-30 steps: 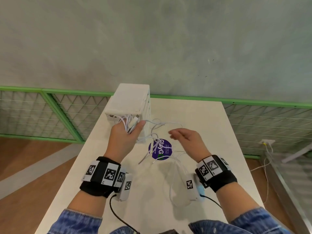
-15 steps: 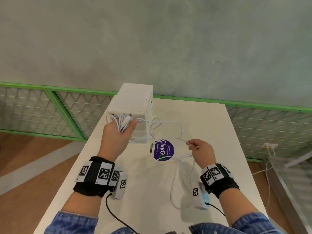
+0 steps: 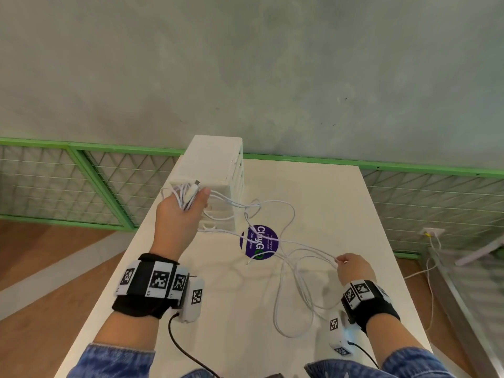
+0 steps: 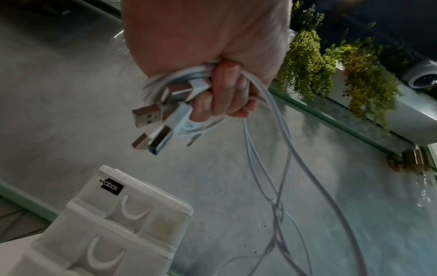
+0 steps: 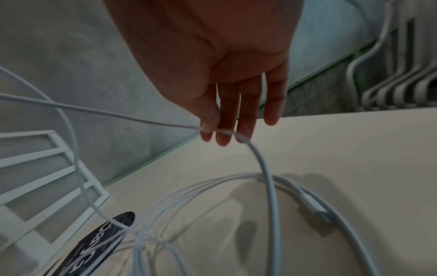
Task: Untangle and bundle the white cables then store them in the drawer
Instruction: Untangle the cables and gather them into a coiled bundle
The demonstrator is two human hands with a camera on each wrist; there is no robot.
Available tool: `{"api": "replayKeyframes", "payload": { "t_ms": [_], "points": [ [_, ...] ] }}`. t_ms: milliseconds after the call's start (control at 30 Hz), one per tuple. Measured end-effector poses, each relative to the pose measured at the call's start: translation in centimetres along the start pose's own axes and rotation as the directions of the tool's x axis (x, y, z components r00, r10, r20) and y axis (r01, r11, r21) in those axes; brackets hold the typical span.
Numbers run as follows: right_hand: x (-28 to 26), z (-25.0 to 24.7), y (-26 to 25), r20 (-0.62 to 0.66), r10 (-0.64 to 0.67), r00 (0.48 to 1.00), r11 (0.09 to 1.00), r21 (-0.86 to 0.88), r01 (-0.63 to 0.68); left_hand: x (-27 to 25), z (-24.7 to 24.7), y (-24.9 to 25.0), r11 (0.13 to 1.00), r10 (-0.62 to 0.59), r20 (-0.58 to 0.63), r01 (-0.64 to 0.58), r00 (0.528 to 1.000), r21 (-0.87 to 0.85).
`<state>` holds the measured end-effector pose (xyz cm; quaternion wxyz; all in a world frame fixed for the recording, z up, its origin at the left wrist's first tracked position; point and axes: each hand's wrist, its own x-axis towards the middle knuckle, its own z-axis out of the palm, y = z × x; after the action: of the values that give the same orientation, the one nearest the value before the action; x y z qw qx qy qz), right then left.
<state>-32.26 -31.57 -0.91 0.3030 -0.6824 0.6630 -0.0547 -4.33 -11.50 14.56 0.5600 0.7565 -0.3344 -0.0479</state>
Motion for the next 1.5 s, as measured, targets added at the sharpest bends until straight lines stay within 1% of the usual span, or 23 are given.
{"api": "replayKeyframes", "payload": {
  "t_ms": [33, 100, 133, 200, 300, 367, 433, 467, 500, 533, 600, 633, 667, 767, 867, 933, 967, 1033, 1100, 1233, 1367, 1433, 1500],
  "points": [
    [-0.2, 0.0, -0.5, 0.013, -0.041, 0.999, 0.999, -0.032, 0.042, 0.0, 0.0, 0.1, 1.0, -0.018, 0.011, 0.018, 1.0, -0.01],
    [-0.9, 0.0, -2.4, -0.074, -0.209, 0.975, 0.978, -0.009, 0.209, -0.2, 0.4, 0.5, 1.0, -0.022, 0.047, 0.022, 0.999, -0.01],
    [-1.6, -0.2, -3.8, -0.164, -0.318, 0.934, 0.94, 0.072, 0.332, -0.4, 0.7, 0.7, 1.0, -0.012, 0.065, 0.012, 0.998, -0.008],
    [-3.7, -0.9, -7.4, -0.301, -0.518, 0.801, 0.766, 0.255, 0.59, -0.9, 1.5, 1.2, 1.0, 0.013, 0.09, -0.011, 0.996, -0.017],
    [-7.0, -2.3, -12.0, -0.301, -0.746, 0.593, 0.485, 0.364, 0.795, -1.4, 2.1, 1.9, 0.999, 0.02, 0.143, -0.015, 0.99, -0.033],
    [-8.1, -2.5, -13.5, -0.304, -0.816, 0.492, 0.406, 0.305, 0.862, -1.5, 2.1, 2.1, 0.999, 0.023, 0.169, -0.017, 0.985, -0.04],
    [-8.3, -2.5, -14.0, -0.287, -0.85, 0.441, 0.381, 0.242, 0.892, -1.5, 2.0, 2.3, 0.999, 0.024, 0.171, -0.015, 0.985, -0.051],
    [-8.2, -2.5, -14.1, -0.249, -0.865, 0.435, 0.399, 0.183, 0.898, -1.6, 2.1, 2.3, 0.999, 0.024, 0.171, -0.016, 0.985, -0.051],
    [-8.0, -2.6, -14.1, -0.169, -0.872, 0.459, 0.449, 0.096, 0.888, -1.5, 2.1, 2.2, 0.998, 0.012, 0.176, -0.002, 0.984, -0.057],
    [-7.5, -2.8, -13.9, -0.028, -0.852, 0.523, 0.524, -0.009, 0.852, -1.5, 2.1, 2.1, 0.996, -0.011, 0.181, 0.026, 0.983, -0.082],
    [-6.7, -3.2, -13.0, 0.285, -0.676, 0.68, 0.654, -0.195, 0.731, -1.3, 2.0, 1.8, 0.985, -0.059, 0.2, 0.09, 0.978, -0.15],
    [-6.4, -3.4, -12.4, 0.362, -0.582, 0.728, 0.698, -0.237, 0.676, -1.2, 2.0, 1.6, 0.981, -0.073, 0.206, 0.108, 0.976, -0.16],
    [-6.1, -3.5, -11.8, 0.377, -0.535, 0.756, 0.735, -0.233, 0.636, -1.1, 2.0, 1.4, 0.981, -0.081, 0.209, 0.115, 0.975, -0.155],
    [-5.5, -4.0, -10.9, 0.228, -0.589, 0.775, 0.785, -0.064, 0.616, -0.8, 2.2, 1.1, 0.988, -0.07, 0.21, 0.096, 0.975, -0.117],
    [-5.7, -4.3, -11.5, 0.006, -0.722, 0.692, 0.685, 0.151, 0.713, -0.8, 2.8, 0.9, 0.992, -0.063, 0.234, 0.087, 0.97, -0.092],
    [-6.6, -4.2, -12.5, -0.142, -0.747, 0.649, 0.589, 0.309, 0.746, -0.9, 3.2, 1.1, 0.993, -0.057, 0.249, 0.082, 0.967, -0.09],
    [-7.1, -4.1, -13.0, -0.17, -0.746, 0.644, 0.56, 0.363, 0.744, -1.0, 3.4, 1.2, 0.994, -0.049, 0.258, 0.074, 0.965, -0.085],
    [-7.9, -3.3, -14.0, -0.145, -0.723, 0.676, 0.568, 0.432, 0.701, -1.3, 3.7, 1.8, 0.995, -0.026, 0.288, 0.051, 0.957, -0.081],
    [-8.2, -2.6, -14.6, -0.079, -0.694, 0.716, 0.629, 0.418, 0.656, -1.6, 4.0, 2.3, 0.996, -0.01, 0.329, 0.04, 0.944, -0.085],
    [-6.9, -1.7, -14.1, 0.103, -0.712, 0.694, 0.7, 0.18, 0.691, -1.4, 3.2, 2.6, 0.99, -0.037, 0.343, 0.08, 0.939, -0.113],
    [-3.5, -2.2, -10.1, 0.059, -0.521, 0.851, 0.851, 0.118, 0.512, 0.9, 0.5, 1.5, 0.984, -0.147, 0.194, 0.164, 0.97, -0.074],
    [-1.6, -2.3, -7.2, 0.045, -0.377, 0.925, 0.915, 0.174, 0.364, 2.0, -0.7, 0.6, 0.979, -0.183, 0.111, 0.192, 0.977, -0.072],
    [0.1, -1.7, -4.9, 0.021, -0.254, 0.967, 0.939, 0.245, 0.242, 2.4, -1.1, 0.1, 0.976, -0.202, 0.063, 0.206, 0.977, -0.065]
  ]
}}
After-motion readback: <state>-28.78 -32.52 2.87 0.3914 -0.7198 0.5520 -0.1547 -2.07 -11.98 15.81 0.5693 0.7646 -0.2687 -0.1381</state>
